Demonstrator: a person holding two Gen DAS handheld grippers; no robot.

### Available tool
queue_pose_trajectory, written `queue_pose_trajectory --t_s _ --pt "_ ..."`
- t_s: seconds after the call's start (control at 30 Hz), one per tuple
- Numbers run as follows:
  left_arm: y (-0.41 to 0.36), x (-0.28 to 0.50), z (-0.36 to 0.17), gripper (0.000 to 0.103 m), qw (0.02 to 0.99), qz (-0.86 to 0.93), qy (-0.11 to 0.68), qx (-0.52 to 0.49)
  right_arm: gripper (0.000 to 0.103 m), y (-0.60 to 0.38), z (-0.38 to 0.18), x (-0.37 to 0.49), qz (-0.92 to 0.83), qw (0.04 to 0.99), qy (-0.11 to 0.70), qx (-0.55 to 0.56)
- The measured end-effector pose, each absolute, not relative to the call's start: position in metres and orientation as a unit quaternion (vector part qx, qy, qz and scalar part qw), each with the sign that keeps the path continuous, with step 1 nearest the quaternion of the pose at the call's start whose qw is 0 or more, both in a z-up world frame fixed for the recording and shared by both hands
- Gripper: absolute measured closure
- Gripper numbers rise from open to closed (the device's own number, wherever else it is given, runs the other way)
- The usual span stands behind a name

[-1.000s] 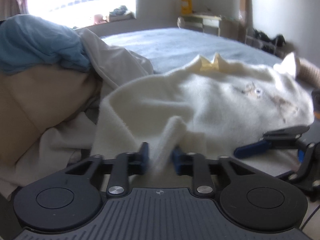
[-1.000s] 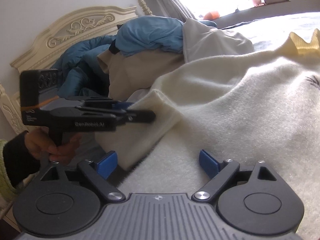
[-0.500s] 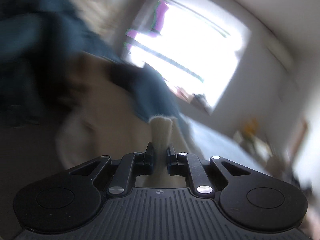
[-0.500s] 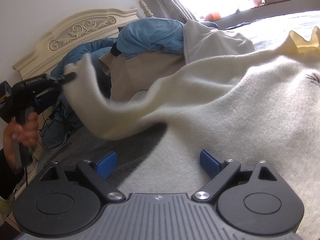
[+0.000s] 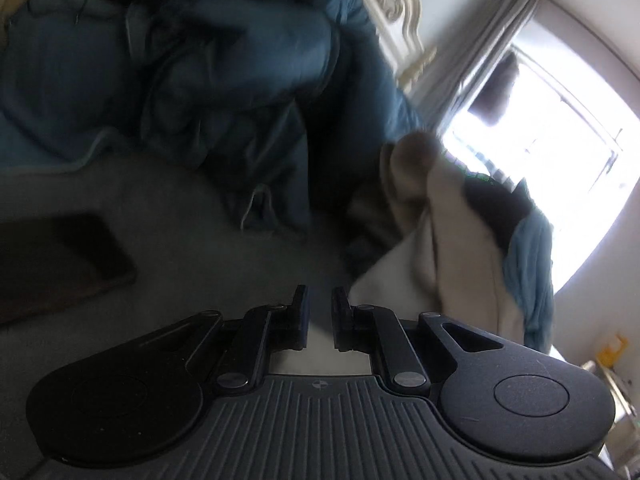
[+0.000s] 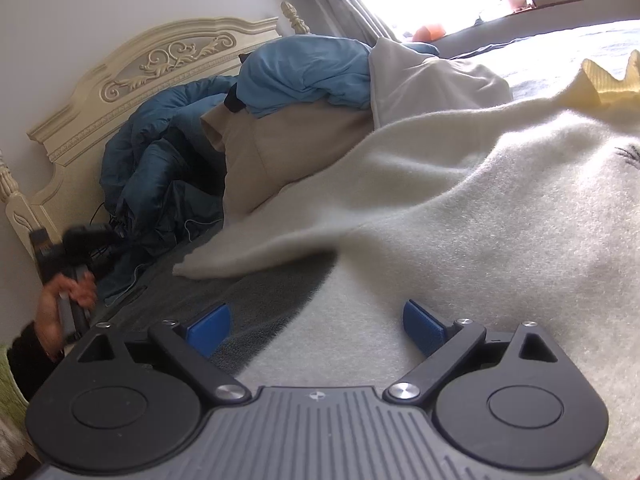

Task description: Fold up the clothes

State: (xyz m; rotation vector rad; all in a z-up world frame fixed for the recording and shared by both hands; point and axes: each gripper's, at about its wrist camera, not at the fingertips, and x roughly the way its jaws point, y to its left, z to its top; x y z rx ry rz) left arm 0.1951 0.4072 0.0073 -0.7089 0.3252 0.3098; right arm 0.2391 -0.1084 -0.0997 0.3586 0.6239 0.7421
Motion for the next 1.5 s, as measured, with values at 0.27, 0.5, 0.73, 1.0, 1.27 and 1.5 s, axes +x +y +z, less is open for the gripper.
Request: queue_pose_trajectory --t_s 0.27,0.5,0.73,1.0,1.27,1.5 --pt "0.392 0.198 -0.008 0.030 0.900 0.100 0.272 -0.326 0.005 -0.110 -0.101 0.240 0.360 0.867 0.297 0.175" --pt "0.369 0.237 -0.037 0.030 0.879 0.185 0.280 -0.339 0.005 -0.110 -0.100 0.239 0.360 0.867 0.296 0.175" --pt "0.380 0.250 -0.048 0.093 0.878 0.216 0.232 -0.359 0.004 -0.113 -0.102 0.240 0.365 0.864 0.293 0.187" --pt "0.378 0.250 -0.036 0.092 0.901 0.242 0.208 -0.295 0.004 -0.116 -0.103 0.241 0.369 0.861 0.290 0.197" --pt "0.390 0.218 -0.026 0.068 0.879 0.324 0.193 -0.290 0.004 -0.114 -0.102 0.240 0.369 0.861 0.290 0.197" --pt "0.300 0.222 0.020 0.067 0.938 0.155 0.225 -0.213 0.006 -0.119 -0.100 0.237 0.368 0.862 0.274 0.216"
